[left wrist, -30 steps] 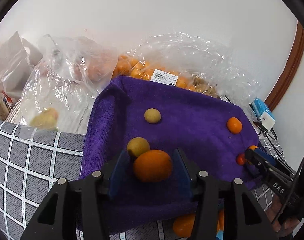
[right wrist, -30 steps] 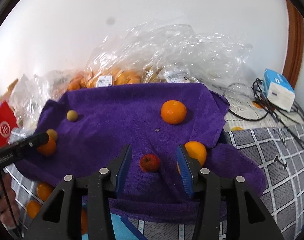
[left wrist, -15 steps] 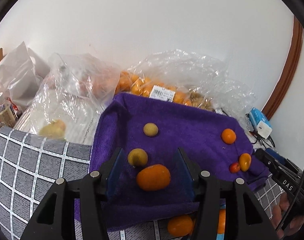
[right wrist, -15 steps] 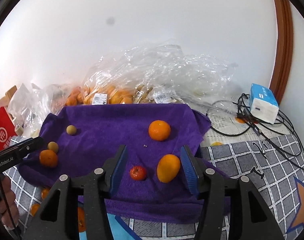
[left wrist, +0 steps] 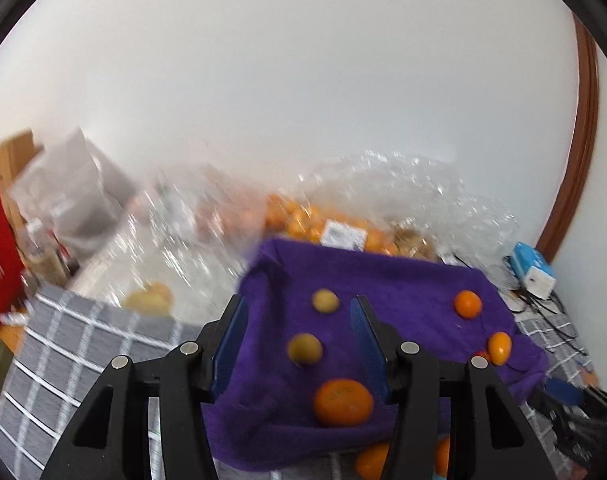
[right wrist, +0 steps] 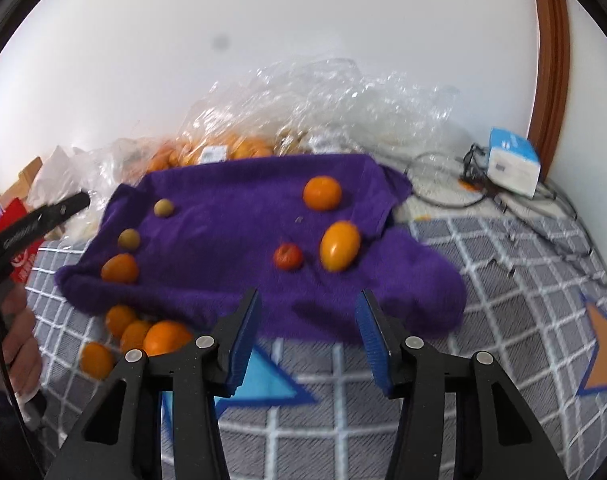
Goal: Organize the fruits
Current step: 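Grasp a large orange with the right gripper while the left gripper moves toward the oranges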
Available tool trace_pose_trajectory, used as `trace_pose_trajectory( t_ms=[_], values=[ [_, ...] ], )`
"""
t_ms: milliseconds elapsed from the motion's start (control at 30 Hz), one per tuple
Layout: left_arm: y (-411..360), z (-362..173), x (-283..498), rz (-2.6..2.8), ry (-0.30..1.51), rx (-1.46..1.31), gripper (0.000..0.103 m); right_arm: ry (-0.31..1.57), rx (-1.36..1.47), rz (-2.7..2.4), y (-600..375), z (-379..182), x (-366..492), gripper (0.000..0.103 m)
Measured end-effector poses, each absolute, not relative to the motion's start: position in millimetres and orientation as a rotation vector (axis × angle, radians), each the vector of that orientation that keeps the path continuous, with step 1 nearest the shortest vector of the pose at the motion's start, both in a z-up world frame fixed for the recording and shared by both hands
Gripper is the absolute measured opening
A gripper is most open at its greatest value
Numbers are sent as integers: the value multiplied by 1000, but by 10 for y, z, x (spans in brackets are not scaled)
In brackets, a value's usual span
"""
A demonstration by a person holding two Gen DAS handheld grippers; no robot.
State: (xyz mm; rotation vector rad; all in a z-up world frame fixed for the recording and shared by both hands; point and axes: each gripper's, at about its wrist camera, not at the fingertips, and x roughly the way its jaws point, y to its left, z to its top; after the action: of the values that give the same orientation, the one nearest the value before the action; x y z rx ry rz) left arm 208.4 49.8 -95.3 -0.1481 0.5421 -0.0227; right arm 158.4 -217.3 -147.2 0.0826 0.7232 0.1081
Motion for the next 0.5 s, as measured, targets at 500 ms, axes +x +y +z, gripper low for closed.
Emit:
trace_pose_trajectory(
  t_ms=[500],
  values=[
    [834, -1502, 1278, -42, 719, -138, 52, 810, 20, 366, -1464, -1734, 1488, 51]
  ],
)
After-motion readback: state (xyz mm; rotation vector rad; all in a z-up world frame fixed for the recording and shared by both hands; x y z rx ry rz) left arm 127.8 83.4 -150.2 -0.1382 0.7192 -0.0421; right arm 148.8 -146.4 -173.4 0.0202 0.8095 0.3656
